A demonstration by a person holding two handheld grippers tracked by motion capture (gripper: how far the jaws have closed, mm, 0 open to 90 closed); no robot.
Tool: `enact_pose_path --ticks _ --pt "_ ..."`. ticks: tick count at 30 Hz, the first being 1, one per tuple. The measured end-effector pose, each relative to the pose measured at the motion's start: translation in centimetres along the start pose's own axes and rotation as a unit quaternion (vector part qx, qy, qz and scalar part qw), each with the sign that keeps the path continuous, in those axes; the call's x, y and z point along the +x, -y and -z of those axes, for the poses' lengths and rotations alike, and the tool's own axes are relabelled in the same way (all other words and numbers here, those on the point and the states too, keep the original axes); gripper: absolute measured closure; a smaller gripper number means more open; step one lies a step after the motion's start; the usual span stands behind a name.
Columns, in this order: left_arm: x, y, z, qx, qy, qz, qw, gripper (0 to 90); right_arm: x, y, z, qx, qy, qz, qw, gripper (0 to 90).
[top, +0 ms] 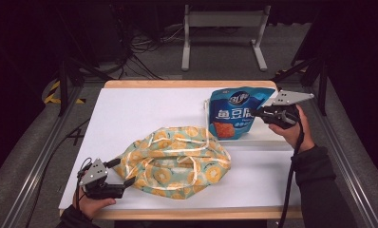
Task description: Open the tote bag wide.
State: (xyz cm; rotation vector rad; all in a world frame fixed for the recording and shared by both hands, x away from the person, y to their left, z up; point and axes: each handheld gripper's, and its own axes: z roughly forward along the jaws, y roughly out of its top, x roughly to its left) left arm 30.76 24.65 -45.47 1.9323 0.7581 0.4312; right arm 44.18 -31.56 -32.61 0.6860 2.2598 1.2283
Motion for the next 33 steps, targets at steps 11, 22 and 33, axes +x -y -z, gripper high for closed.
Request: enact_pose_path --ticks 11,22,33 --pt "0.2 0.1 0.1 0.000 -0.001 0.007 1.0000 14.1 0.5 0.4 0.9 0.001 0.010 -0.011 0.9999 80.6" --pt "0.4 0.2 0.3 -0.011 0.002 0.012 0.9999 14.1 1.0 1.1 1.4 -0.011 0.007 -0.018 0.9997 57.5" --pt "0.3 0.1 0.2 -0.009 -0.003 0.010 0.9999 14.0 1.8 1.4 1.4 0.002 0.036 -0.022 0.9991 33.6"
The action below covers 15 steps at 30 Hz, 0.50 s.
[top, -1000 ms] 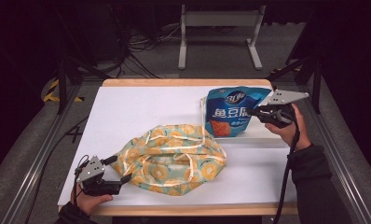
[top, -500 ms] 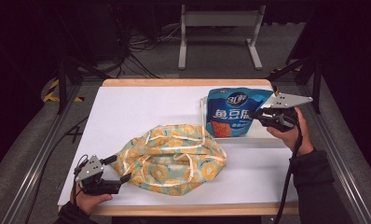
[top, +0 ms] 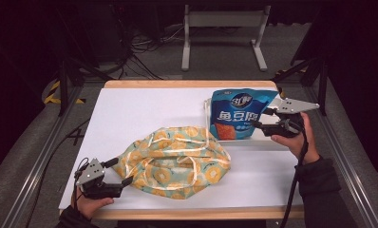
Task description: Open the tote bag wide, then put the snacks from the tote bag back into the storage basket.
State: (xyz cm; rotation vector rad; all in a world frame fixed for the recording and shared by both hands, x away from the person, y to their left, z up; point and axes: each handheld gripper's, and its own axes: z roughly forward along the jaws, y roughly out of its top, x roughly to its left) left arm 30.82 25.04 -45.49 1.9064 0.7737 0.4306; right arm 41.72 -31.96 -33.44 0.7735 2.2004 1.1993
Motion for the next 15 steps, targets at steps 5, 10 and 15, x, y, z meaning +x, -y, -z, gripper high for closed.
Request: enact_pose_path --ticks 5,10,15 --pt "0.07 -0.18 -0.07 -0.005 0.004 0.003 1.0000 14.0 0.66 -0.06 0.30 0.019 0.016 0.010 0.9997 26.9" --pt "0.13 -0.18 -0.18 -0.003 0.008 0.000 1.0000 14.0 0.78 0.23 0.57 0.028 0.028 0.009 0.9992 25.1" --pt "0.23 -0.17 -0.05 -0.006 0.006 0.000 1.0000 14.0 0.91 0.64 0.73 0.030 0.034 0.002 0.9990 24.9"
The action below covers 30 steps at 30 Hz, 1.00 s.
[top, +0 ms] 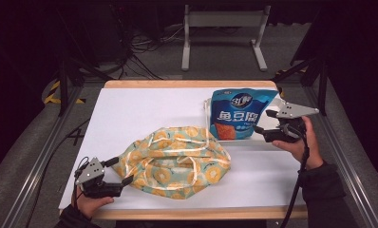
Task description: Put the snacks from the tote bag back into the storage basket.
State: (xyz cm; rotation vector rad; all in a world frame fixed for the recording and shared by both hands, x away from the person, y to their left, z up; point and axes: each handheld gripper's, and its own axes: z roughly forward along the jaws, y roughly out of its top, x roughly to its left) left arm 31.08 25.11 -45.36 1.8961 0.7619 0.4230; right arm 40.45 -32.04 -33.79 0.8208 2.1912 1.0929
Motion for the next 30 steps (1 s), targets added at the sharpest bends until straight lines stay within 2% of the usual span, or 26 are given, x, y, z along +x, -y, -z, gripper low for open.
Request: enact_pose_path --ticks 5,13,15,16,30 --pt "-0.1 -0.1 -0.1 0.004 -0.003 -0.005 1.0000 14.0 0.7 0.3 0.3 0.003 0.003 0.011 0.9999 24.0" --pt "-0.2 -0.3 0.4 -0.003 -0.007 -0.006 1.0000 14.0 1.3 0.8 1.1 0.003 0.004 0.010 0.9999 22.4" --pt "-0.4 -0.6 0.5 0.006 -0.015 -0.020 0.9997 13.7 1.4 1.1 1.4 0.000 0.002 0.005 1.0000 21.9" --pt "-0.5 -0.6 0.5 0.007 -0.013 -0.021 0.9997 13.7 1.5 1.3 1.5 -0.001 0.000 0.005 1.0000 21.7" --pt "-0.9 -0.8 0.6 0.006 -0.012 -0.028 0.9995 12.6 2.6 3.2 3.8 -0.012 0.027 0.022 0.9993 18.2"
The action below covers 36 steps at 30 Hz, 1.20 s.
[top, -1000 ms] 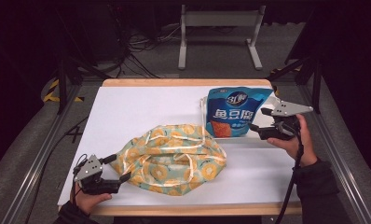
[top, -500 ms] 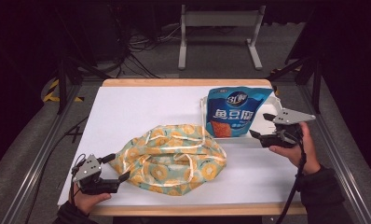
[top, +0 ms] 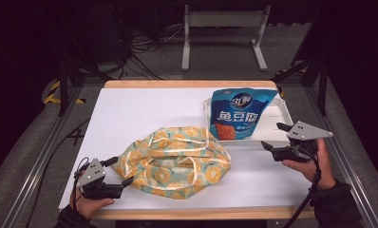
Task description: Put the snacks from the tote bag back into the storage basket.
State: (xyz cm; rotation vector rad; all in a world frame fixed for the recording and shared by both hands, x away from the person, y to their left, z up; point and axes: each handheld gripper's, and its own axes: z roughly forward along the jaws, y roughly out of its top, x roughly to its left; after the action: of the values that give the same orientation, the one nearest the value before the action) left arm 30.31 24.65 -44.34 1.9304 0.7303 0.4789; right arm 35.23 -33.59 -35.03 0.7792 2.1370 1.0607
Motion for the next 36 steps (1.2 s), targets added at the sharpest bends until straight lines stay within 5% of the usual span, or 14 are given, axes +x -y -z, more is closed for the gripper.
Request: enact_pose_path --ticks 19,36 --pt "0.4 0.2 0.5 0.008 -0.019 -0.007 0.9998 12.9 1.7 4.3 0.8 -0.011 0.016 0.004 0.9998 14.1" --pt "0.5 0.3 0.2 0.007 -0.010 -0.001 0.9999 12.7 1.8 8.7 1.6 -0.017 0.029 -0.032 0.9989 12.6"
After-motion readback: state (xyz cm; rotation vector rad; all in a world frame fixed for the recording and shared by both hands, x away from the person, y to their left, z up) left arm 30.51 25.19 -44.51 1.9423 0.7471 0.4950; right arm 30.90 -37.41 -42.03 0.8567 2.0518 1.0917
